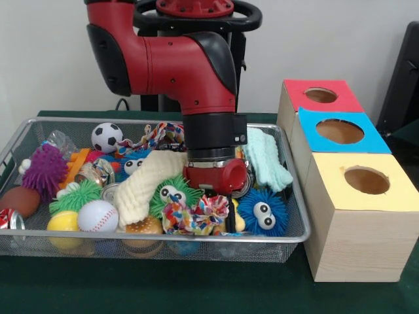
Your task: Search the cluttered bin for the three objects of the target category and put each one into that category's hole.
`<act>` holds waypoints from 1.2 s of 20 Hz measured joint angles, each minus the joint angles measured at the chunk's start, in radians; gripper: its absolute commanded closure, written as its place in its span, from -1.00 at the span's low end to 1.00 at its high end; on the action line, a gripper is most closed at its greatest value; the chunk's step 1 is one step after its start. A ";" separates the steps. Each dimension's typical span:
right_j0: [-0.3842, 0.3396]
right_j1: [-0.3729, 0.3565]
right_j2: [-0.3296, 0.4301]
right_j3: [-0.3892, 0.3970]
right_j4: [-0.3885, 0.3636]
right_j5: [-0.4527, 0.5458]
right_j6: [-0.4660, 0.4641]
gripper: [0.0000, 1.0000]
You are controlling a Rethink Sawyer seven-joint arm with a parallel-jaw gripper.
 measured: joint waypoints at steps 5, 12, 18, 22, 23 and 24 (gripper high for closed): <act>-0.023 0.000 0.042 -0.001 0.000 0.059 0.000 1.00; -0.047 0.000 0.092 -0.001 0.000 0.109 0.000 1.00; -0.064 -0.009 0.119 0.002 0.000 0.157 0.000 1.00; -0.079 -0.044 0.144 0.024 0.000 0.221 0.000 1.00; -0.088 -0.062 0.160 0.037 0.001 0.251 0.000 1.00; -0.092 -0.069 0.166 0.042 0.001 0.262 0.000 1.00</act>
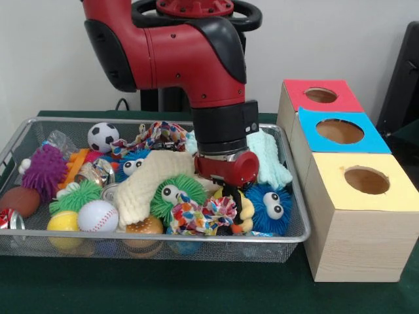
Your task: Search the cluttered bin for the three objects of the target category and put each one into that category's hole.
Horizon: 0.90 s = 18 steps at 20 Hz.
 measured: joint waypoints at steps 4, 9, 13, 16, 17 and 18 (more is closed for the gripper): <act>-0.021 -0.044 0.038 0.028 0.010 0.061 0.000 1.00; -0.035 -0.104 0.081 0.074 0.019 0.133 0.000 1.00; -0.035 -0.139 0.090 0.110 0.019 0.163 0.000 1.00; -0.035 -0.157 0.091 0.130 0.018 0.177 0.000 1.00; -0.035 -0.168 0.091 0.141 0.019 0.185 0.000 1.00; -0.035 -0.179 0.091 0.153 0.018 0.193 0.000 1.00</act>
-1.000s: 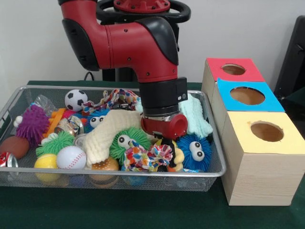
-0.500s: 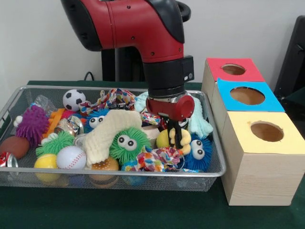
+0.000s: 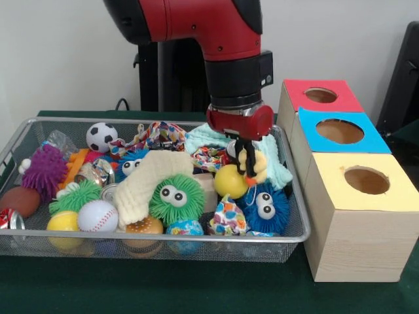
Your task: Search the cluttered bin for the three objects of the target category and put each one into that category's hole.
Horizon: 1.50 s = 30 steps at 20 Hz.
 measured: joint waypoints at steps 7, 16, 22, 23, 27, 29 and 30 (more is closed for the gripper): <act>0.000 -0.083 -0.001 0.091 -0.001 0.075 0.000 1.00; 0.000 -0.173 -0.001 0.160 0.010 0.165 0.000 1.00; 0.000 -0.242 -0.001 0.167 0.051 0.216 0.000 1.00; 0.000 -0.255 -0.001 0.167 0.061 0.225 0.000 1.00; 0.001 -0.309 0.000 0.169 0.104 0.260 0.000 1.00; 0.002 -0.346 0.002 0.170 0.138 0.286 0.000 1.00; 0.003 -0.354 0.003 0.170 0.144 0.290 0.000 1.00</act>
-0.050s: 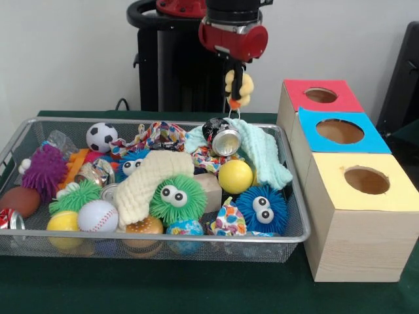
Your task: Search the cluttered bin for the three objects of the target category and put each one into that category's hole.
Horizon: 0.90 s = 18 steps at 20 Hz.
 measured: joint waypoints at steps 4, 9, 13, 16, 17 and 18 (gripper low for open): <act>0.009 -0.038 0.001 0.000 0.033 0.020 0.000 1.00; 0.039 -0.088 0.001 -0.001 0.071 0.050 0.000 1.00; 0.059 -0.112 0.001 -0.004 0.088 0.071 0.000 1.00; 0.078 -0.126 0.001 -0.006 0.102 0.079 0.000 1.00; 0.088 -0.129 0.001 -0.006 0.103 0.079 0.000 1.00; 0.098 -0.132 0.001 -0.007 0.105 0.079 0.000 1.00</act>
